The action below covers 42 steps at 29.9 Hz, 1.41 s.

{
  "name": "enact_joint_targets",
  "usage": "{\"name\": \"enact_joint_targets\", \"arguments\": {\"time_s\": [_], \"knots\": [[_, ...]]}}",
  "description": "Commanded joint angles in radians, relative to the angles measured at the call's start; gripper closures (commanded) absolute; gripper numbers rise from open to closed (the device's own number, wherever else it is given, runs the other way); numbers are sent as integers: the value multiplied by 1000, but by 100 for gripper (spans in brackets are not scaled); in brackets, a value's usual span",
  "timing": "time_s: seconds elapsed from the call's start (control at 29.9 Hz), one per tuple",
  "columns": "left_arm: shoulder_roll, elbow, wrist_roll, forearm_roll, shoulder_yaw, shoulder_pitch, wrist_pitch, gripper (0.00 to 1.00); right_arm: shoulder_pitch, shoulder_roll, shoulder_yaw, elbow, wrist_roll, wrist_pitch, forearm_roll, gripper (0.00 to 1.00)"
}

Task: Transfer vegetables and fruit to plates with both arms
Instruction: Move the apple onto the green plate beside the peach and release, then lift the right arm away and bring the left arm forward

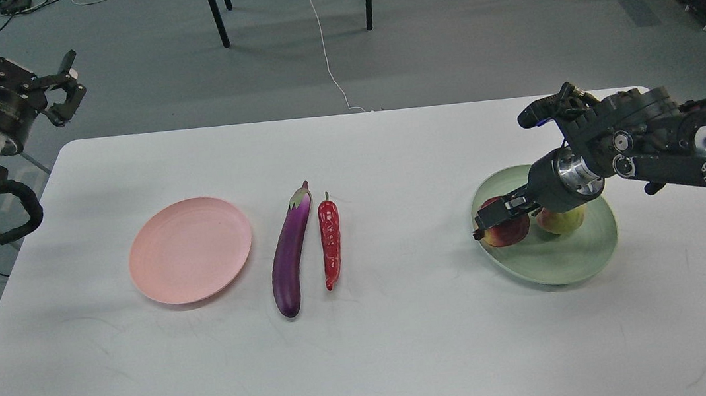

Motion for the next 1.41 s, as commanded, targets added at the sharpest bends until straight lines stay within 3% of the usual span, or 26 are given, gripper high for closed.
{"name": "enact_joint_targets", "arguments": {"time_s": [0.0, 0.4, 0.64, 0.77, 1.0, 1.17, 1.37], "knots": [[-3, -1, 0, 0, 0, -1, 0, 2, 1, -7, 5, 0, -1, 0, 0, 12], [0, -4, 6, 0, 0, -9, 0, 2, 15, -50, 64, -6, 1, 0, 9, 6], [87, -189, -2, 84, 84, -20, 0, 2, -17, -138, 368, -112, 8, 10, 18, 2], [121, -294, -2, 375, 107, -49, 0, 2, -78, -139, 534, -206, 11, 6, 81, 2], [129, -470, 8, 976, 116, -71, 16, 2, -212, -173, 761, -279, 11, 10, 394, 2], [92, -553, 5, 1289, 242, -110, 56, 2, -307, -192, 870, -278, 13, 10, 650, 2], [-9, -561, 0, 1644, 406, -176, 58, 2, -408, -245, 1032, -276, 13, 39, 891, 2]]}}
